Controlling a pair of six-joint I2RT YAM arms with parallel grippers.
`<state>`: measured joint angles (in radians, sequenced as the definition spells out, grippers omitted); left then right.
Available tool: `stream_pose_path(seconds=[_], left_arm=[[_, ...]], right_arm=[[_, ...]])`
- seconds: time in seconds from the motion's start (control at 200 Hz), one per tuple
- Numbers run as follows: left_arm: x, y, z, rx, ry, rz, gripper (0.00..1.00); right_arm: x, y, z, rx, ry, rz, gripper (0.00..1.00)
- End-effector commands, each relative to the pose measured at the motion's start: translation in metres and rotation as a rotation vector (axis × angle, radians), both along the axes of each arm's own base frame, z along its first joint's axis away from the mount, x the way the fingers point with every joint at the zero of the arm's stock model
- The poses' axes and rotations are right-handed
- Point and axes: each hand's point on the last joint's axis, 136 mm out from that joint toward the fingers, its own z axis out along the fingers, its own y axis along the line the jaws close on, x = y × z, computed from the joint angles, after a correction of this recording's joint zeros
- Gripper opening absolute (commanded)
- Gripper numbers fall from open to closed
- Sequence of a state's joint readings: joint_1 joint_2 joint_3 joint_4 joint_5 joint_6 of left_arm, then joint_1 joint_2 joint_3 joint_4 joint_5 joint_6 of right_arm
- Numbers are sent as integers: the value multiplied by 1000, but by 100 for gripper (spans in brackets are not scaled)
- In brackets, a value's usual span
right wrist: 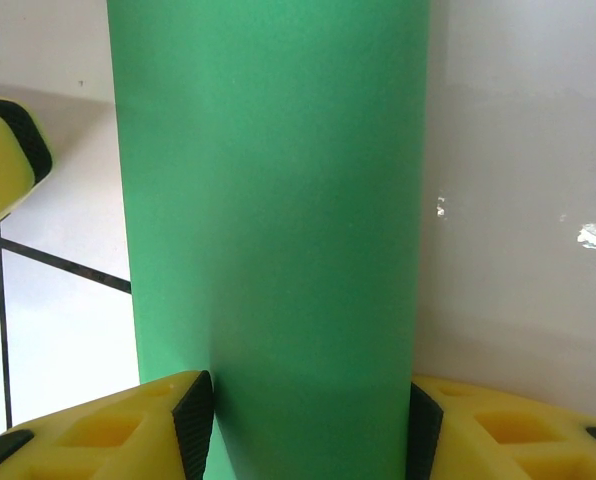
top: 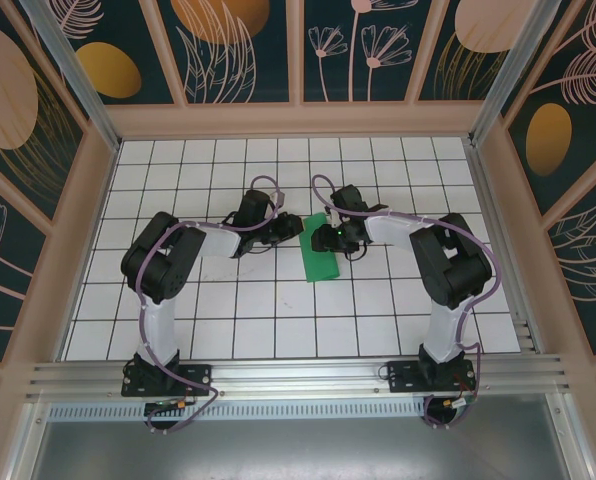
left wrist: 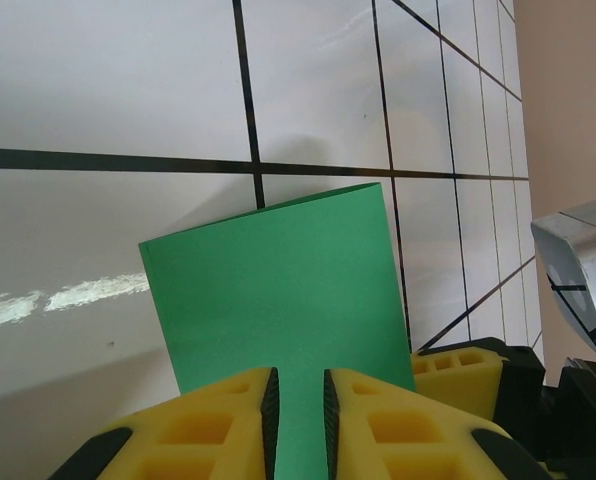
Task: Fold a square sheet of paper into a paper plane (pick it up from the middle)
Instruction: First fold in half a square sheet of paper at the center of the table, then hold the square sheet of paper at the center of the table.
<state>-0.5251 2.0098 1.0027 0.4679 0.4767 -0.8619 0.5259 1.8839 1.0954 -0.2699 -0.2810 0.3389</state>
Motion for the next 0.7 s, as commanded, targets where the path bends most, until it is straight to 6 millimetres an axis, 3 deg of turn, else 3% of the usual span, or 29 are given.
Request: stream_pose_path(seconds=[0.0, 0.696], left_arm=[[0, -12, 1, -25, -5, -33, 20], [-2, -9, -29, 84, 65, -28, 12]], right_arm=[[-26, -23, -65, -153, 116, -1, 55], [-28, -23, -70, -153, 128, -8, 55]])
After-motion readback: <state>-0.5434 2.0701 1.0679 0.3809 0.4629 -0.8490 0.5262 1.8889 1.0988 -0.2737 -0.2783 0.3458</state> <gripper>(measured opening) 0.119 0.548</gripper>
